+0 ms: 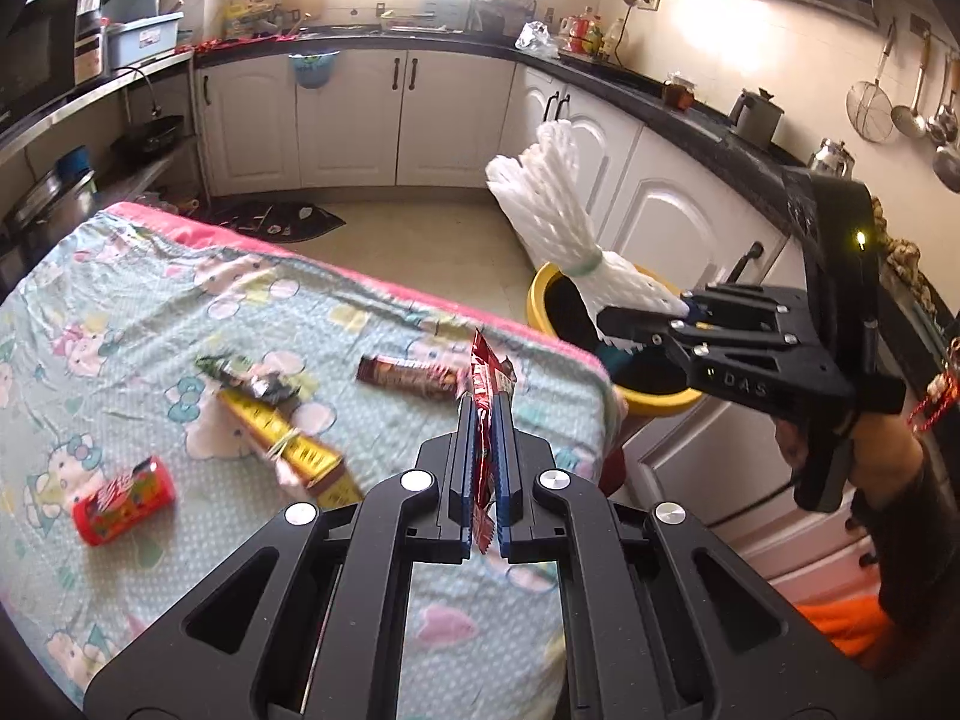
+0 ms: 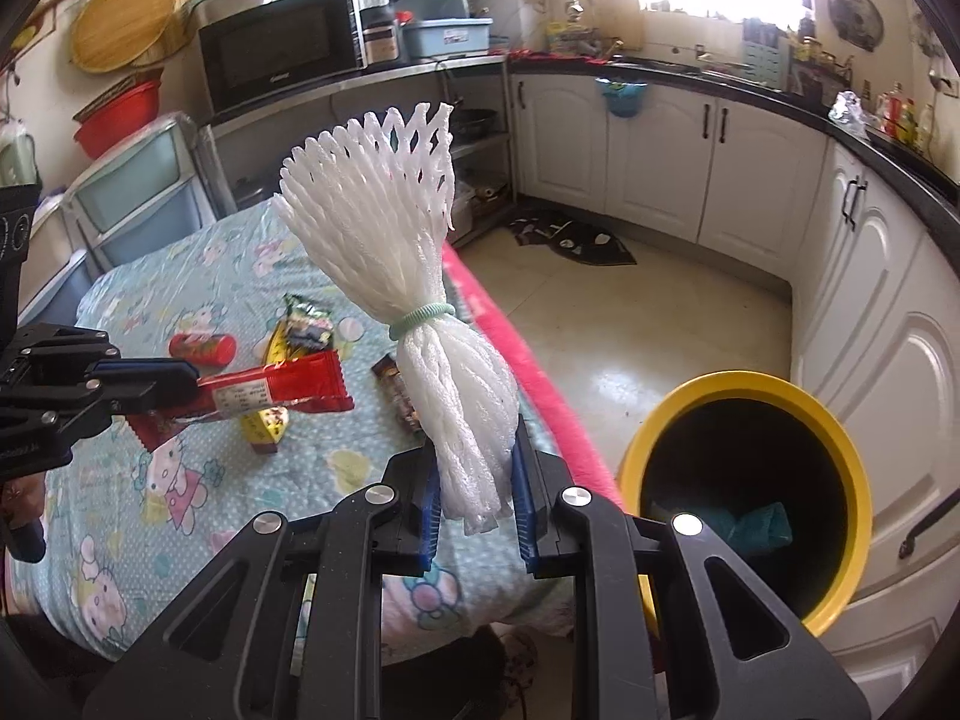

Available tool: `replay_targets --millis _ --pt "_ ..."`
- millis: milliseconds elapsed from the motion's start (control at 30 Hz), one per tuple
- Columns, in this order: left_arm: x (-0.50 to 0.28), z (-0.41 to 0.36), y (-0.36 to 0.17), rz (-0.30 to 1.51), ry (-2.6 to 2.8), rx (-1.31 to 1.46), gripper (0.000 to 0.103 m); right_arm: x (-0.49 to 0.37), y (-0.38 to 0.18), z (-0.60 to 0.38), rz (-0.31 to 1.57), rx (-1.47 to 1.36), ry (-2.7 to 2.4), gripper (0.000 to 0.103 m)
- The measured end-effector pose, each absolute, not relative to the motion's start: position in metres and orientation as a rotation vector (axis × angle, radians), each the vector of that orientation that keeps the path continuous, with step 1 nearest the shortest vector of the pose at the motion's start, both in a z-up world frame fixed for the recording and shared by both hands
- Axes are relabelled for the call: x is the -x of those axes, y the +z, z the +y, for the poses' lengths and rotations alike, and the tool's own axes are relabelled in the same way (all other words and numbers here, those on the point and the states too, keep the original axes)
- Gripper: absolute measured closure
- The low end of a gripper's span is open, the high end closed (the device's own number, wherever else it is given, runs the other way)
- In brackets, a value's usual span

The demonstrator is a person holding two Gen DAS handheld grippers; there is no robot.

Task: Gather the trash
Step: 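Carry the red wrapper and white mesh bag over the yellow bin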

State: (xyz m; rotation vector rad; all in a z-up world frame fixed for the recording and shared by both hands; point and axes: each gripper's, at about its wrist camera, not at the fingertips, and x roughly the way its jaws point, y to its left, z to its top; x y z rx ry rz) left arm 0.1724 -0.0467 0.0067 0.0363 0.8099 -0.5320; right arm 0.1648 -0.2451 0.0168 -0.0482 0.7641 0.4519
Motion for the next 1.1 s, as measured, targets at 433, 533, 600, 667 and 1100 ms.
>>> replay_targets --millis 433,533,600,667,1100 --pt "-0.197 -0.091 0.029 0.78 -0.556 -0.035 0.101 -0.161 0.036 -0.296 0.71 -0.006 0.349 0.084" --pt "-0.202 -0.103 0.034 0.77 -0.57 -0.036 0.101 -0.159 0.04 -0.309 0.697 -0.018 0.325 0.084" --pt "-0.205 -0.11 0.038 0.764 -0.579 -0.036 0.101 -0.158 0.043 -0.317 0.69 -0.026 0.307 0.084" --pt "-0.209 -0.117 0.042 0.757 -0.589 -0.033 0.101 -0.157 0.045 -0.325 0.684 -0.036 0.291 0.084" --pt "-0.225 -0.168 0.057 0.725 -0.665 -0.014 0.101 -0.15 0.049 -0.379 0.658 -0.114 0.161 0.084"
